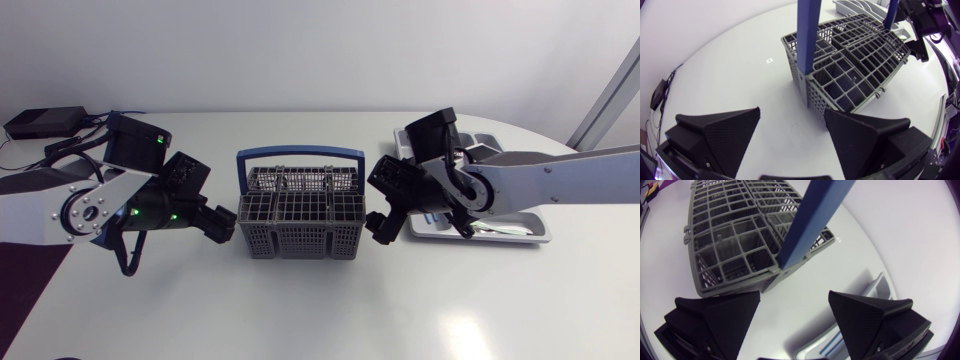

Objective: Unload the cutlery basket into the drawer organizer.

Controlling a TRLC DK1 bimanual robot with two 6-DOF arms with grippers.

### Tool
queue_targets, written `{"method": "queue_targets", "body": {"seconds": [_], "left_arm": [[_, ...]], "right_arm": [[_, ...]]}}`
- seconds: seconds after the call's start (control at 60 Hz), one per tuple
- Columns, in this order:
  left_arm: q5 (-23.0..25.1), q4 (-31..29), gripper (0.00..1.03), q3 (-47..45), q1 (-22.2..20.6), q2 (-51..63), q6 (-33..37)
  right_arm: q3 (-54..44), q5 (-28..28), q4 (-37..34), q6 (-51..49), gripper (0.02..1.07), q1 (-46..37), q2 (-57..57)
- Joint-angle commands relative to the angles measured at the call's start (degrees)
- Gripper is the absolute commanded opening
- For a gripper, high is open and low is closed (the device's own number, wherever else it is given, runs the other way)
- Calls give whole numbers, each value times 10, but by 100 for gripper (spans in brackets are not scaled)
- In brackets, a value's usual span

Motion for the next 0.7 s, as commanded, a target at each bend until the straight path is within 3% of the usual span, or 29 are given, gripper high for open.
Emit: {"method": "queue_targets", "body": {"seconds": [0.0,0.35,0.683], "left_arm": [[29,-3,99,-18,-16,-7,13],[30,-1,99,-18,10,-20,20],[30,-4,99,-30,47,-115,28]], "right_arm": [[-8,-4,17,26,101,7,-4],[-31,34,34,29,102,-6,-19],[-82,38,33,43,102,-44,-157]]}}
